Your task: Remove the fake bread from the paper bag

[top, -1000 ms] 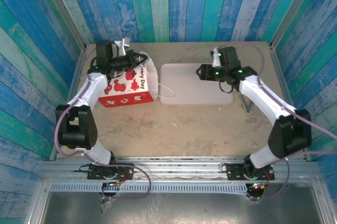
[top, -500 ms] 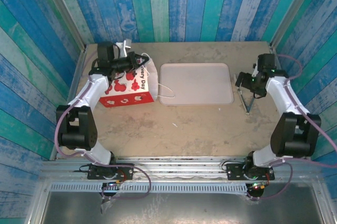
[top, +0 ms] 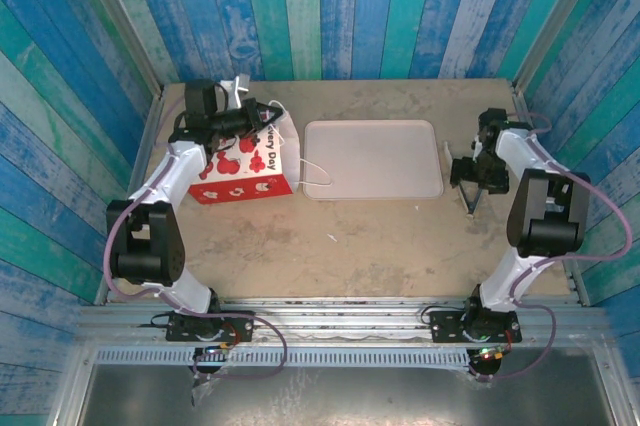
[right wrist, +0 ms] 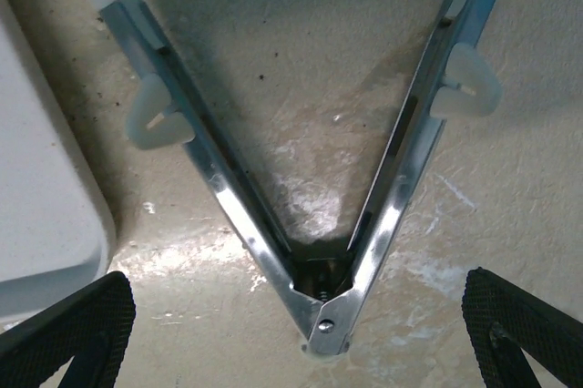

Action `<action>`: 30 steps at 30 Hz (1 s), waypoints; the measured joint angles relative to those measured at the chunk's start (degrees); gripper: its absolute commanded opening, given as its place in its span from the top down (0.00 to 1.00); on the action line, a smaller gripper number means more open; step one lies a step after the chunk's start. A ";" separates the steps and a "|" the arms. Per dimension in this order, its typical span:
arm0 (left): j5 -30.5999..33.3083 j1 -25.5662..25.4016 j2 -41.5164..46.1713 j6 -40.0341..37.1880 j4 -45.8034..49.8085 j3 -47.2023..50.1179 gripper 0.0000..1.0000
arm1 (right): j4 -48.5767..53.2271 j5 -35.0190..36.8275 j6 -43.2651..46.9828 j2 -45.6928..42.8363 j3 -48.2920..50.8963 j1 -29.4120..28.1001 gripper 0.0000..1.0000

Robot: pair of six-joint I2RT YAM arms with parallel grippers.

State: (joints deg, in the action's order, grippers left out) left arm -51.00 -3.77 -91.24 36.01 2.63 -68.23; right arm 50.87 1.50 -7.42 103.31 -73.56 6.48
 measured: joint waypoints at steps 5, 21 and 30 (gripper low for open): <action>-0.11 0.00 0.13 -0.04 0.00 0.00 0.93 | 1.81 -0.31 1.95 5.40 -4.44 0.94 0.06; -0.15 -0.09 0.90 -0.02 -0.02 0.26 0.93 | 5.66 -2.58 6.19 14.86 -11.30 1.64 0.08; -0.09 -0.09 1.73 0.00 -0.04 0.68 0.93 | 8.46 -3.02 6.38 17.25 -14.49 2.12 0.10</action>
State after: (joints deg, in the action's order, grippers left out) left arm -51.09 -3.86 -89.52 36.01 2.59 -67.55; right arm 59.33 -1.52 -1.04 120.55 -88.05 8.60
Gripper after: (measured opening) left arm 0.066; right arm 0.905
